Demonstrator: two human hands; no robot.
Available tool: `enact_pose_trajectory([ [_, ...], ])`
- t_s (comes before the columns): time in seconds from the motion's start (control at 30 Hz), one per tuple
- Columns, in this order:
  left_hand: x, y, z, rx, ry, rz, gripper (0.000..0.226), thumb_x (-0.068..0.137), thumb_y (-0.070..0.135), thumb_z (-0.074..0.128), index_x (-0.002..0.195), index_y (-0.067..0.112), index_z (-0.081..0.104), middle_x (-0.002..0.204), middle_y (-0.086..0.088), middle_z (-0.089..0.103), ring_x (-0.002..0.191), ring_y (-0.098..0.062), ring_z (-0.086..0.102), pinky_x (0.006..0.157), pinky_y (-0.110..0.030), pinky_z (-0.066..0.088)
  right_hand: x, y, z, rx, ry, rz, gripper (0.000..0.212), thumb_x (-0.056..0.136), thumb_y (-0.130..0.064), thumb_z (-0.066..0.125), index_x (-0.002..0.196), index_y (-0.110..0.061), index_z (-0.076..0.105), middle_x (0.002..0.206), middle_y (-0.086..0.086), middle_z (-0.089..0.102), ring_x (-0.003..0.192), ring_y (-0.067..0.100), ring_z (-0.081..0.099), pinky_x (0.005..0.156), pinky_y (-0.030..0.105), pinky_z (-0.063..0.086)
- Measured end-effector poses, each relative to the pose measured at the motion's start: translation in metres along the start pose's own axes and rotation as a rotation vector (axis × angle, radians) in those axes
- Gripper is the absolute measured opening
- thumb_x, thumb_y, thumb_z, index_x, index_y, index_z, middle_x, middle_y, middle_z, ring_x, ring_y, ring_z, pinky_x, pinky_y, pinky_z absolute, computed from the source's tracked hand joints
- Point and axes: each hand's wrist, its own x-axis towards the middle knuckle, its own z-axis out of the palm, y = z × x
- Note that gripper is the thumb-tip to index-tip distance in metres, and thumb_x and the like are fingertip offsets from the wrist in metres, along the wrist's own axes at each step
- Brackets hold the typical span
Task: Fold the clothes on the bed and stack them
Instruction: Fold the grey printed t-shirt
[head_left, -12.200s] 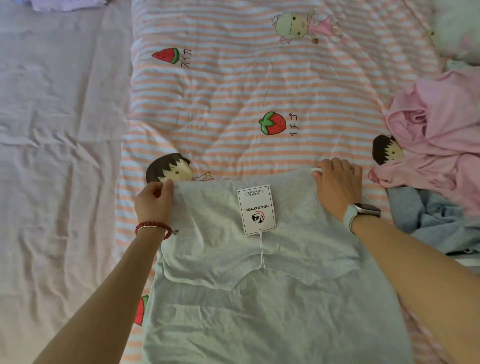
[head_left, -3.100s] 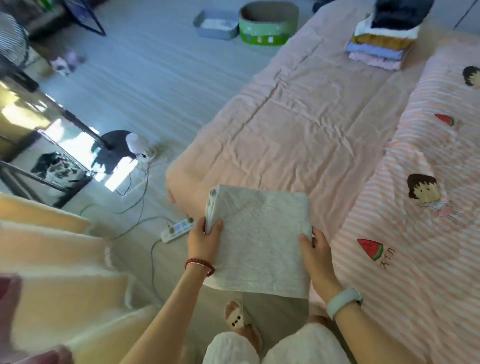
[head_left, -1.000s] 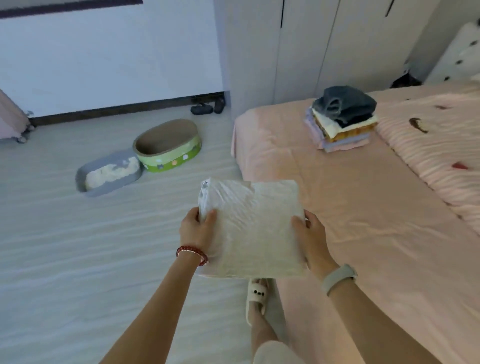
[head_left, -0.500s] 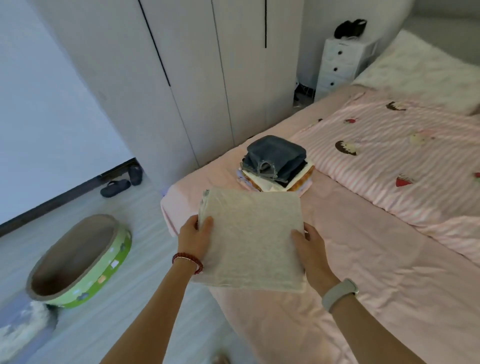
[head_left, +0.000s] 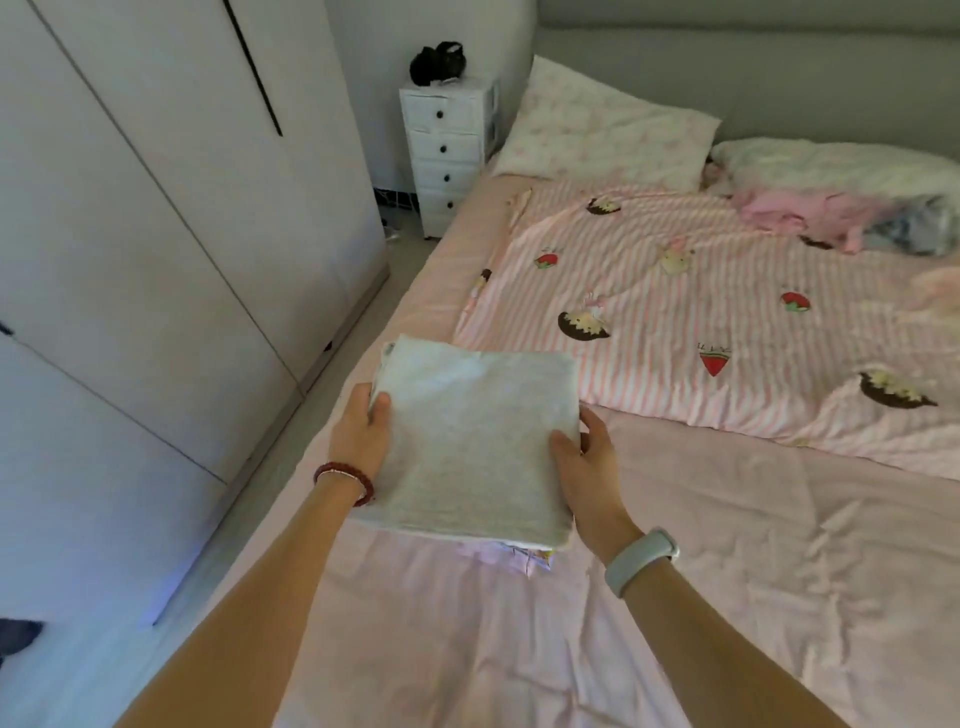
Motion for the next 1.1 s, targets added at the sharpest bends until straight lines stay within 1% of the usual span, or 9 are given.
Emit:
enact_pose_trajectory([
  [0.07, 0.043, -0.010, 0.008, 0.028, -0.060, 0.040, 0.025, 0.099, 0.025, 0.035, 0.113, 0.006, 0.044, 0.094, -0.008, 0.052, 0.085, -0.026, 0.050, 0.071, -0.032, 0.035, 0.023, 0.000, 0.023, -0.009, 0.043, -0.003, 0.045, 0.092, -0.005, 0.045, 0.134, -0.019, 0.039, 0.097, 0.007, 0.061, 0.081, 0.021, 0.060, 0.073, 0.036, 0.054],
  [0.2, 0.100, -0.031, 0.036, 0.020, -0.134, 0.051, 0.028, 0.099, 0.027, 0.035, 0.118, 0.008, 0.043, 0.094, -0.006, 0.049, 0.082, -0.022, 0.046, 0.072, -0.029, 0.030, 0.061, 0.015, 0.046, -0.074, 0.084, -0.049, 0.045, 0.094, -0.005, 0.039, 0.135, -0.023, 0.037, 0.090, -0.006, 0.051, 0.067, 0.000, 0.052, 0.054, 0.008, 0.042],
  [0.33, 0.123, -0.057, 0.073, 0.023, -0.252, 0.025, 0.021, 0.099, 0.028, 0.034, 0.109, 0.012, 0.042, 0.074, -0.002, 0.048, 0.063, -0.018, 0.044, 0.056, -0.029, 0.032, 0.089, 0.045, 0.046, -0.157, 0.205, 0.027, 0.046, 0.094, -0.006, 0.036, 0.135, -0.026, 0.042, 0.079, -0.015, 0.054, 0.067, 0.012, 0.059, 0.049, 0.007, 0.043],
  [0.47, 0.120, -0.079, 0.101, 0.066, -0.313, -0.014, 0.014, 0.097, 0.032, 0.036, 0.102, 0.018, 0.037, 0.070, -0.002, 0.049, 0.062, -0.021, 0.047, 0.053, -0.030, 0.033, 0.094, 0.083, 0.038, -0.328, 0.243, 0.141, 0.050, 0.094, -0.005, 0.032, 0.136, -0.028, 0.043, 0.078, 0.001, 0.055, 0.060, 0.010, 0.047, 0.054, 0.018, 0.040],
  [0.6, 0.112, -0.095, 0.107, 0.119, -0.339, -0.077, 0.020, 0.097, 0.037, 0.036, 0.102, 0.018, 0.036, 0.070, -0.002, 0.052, 0.062, -0.024, 0.051, 0.055, -0.031, 0.036, 0.092, 0.104, 0.034, -0.463, 0.184, 0.158, 0.049, 0.097, -0.011, 0.032, 0.140, -0.034, 0.035, 0.119, 0.012, 0.053, 0.096, 0.023, 0.052, 0.083, 0.034, 0.044],
  [0.7, 0.116, -0.091, 0.105, 0.071, -0.223, -0.014, 0.025, 0.099, 0.030, 0.034, 0.104, 0.006, 0.041, 0.074, -0.008, 0.053, 0.069, -0.029, 0.051, 0.063, -0.034, 0.036, 0.094, 0.098, 0.043, -0.525, 0.200, 0.000, 0.053, 0.096, -0.006, 0.032, 0.140, -0.035, 0.034, 0.104, 0.004, 0.046, 0.086, 0.020, 0.050, 0.072, 0.027, 0.038],
  [0.83, 0.120, -0.080, 0.096, -0.049, -0.034, 0.112, 0.014, 0.099, 0.026, 0.036, 0.094, 0.013, 0.041, 0.066, 0.002, 0.050, 0.057, -0.017, 0.046, 0.052, -0.028, 0.033, 0.099, 0.084, 0.048, -0.520, 0.232, -0.277, 0.060, 0.089, 0.006, 0.033, 0.137, -0.029, 0.043, 0.100, 0.002, 0.043, 0.077, 0.013, 0.046, 0.065, 0.018, 0.033],
  [1.0, 0.122, -0.089, 0.099, 0.203, -0.268, -0.143, 0.028, 0.097, 0.037, 0.034, 0.102, 0.010, 0.038, 0.069, -0.005, 0.050, 0.068, -0.030, 0.052, 0.060, -0.034, 0.039, 0.113, 0.092, 0.043, -0.733, 0.120, -0.006, 0.051, 0.095, -0.010, 0.029, 0.136, -0.040, 0.038, 0.135, 0.008, 0.041, 0.101, 0.030, 0.054, 0.082, 0.035, 0.045],
  [1.1, 0.115, -0.093, 0.104, 0.342, -0.269, -0.177, 0.036, 0.095, 0.042, 0.035, 0.109, 0.009, 0.038, 0.079, -0.010, 0.055, 0.069, -0.030, 0.051, 0.062, -0.035, 0.040, 0.107, 0.100, 0.040, -0.750, 0.097, 0.021, 0.052, 0.094, -0.011, 0.028, 0.135, -0.042, 0.035, 0.127, 0.006, 0.043, 0.089, 0.028, 0.055, 0.074, 0.034, 0.043],
])
